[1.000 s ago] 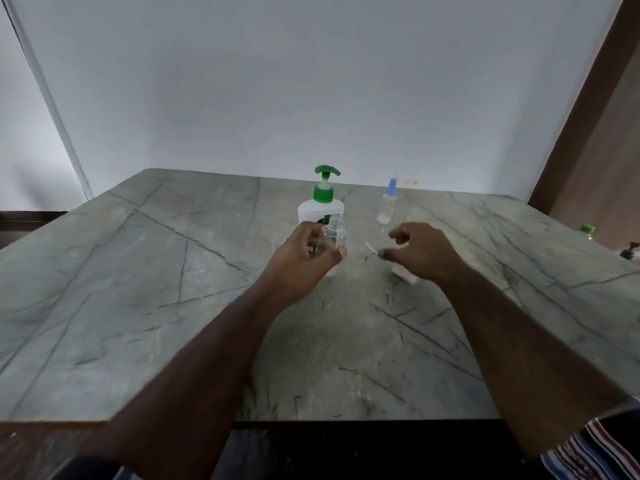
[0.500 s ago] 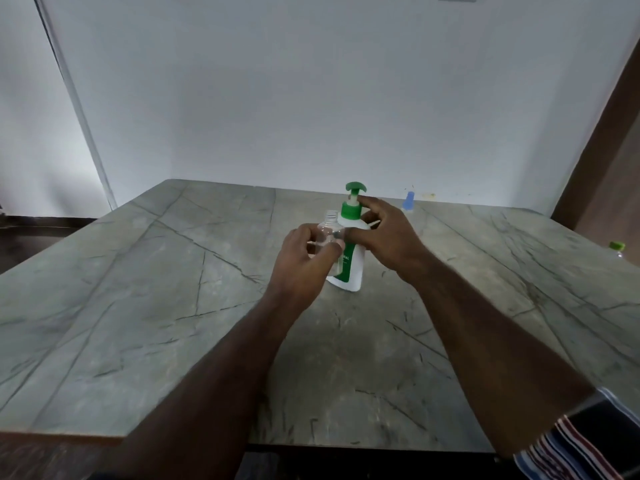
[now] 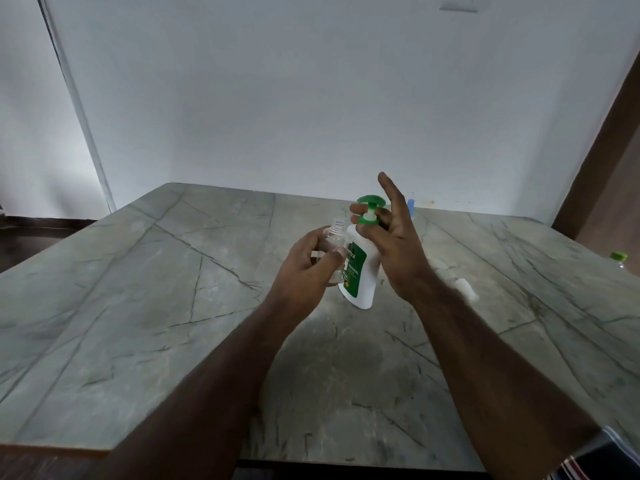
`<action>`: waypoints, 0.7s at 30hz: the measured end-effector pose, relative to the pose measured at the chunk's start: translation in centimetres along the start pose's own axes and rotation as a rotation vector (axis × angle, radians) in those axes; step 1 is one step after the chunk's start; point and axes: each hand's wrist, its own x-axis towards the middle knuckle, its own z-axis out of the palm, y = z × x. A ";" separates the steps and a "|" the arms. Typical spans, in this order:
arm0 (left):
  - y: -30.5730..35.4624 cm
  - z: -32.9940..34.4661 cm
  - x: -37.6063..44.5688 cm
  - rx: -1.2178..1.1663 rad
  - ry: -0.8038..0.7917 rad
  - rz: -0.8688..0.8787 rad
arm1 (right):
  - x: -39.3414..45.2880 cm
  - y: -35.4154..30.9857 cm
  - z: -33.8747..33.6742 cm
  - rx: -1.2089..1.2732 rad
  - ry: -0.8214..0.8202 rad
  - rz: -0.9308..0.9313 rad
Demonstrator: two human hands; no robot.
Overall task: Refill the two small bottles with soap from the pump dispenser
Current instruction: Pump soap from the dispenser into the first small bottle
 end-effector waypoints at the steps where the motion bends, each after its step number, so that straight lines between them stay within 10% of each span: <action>1: 0.0 0.1 0.0 0.008 0.000 0.004 | 0.0 -0.1 0.2 -0.049 0.000 -0.008; 5: -0.3 0.2 0.1 0.009 -0.006 0.011 | 0.0 -0.7 -0.5 -0.169 -0.031 -0.012; 8: -0.8 0.0 0.2 0.006 -0.010 0.021 | 0.4 0.3 -6.6 -0.533 0.295 0.023; 10: -1.0 0.2 0.2 0.002 -0.020 0.010 | -0.4 2.8 -12.6 -1.063 0.463 0.387; 13: -1.0 0.6 0.2 -0.005 -0.033 -0.009 | -3.3 6.3 -16.9 -1.180 0.331 0.920; 21: -1.2 0.2 0.3 0.035 0.007 -0.044 | -0.6 6.4 -11.5 -0.874 0.058 0.289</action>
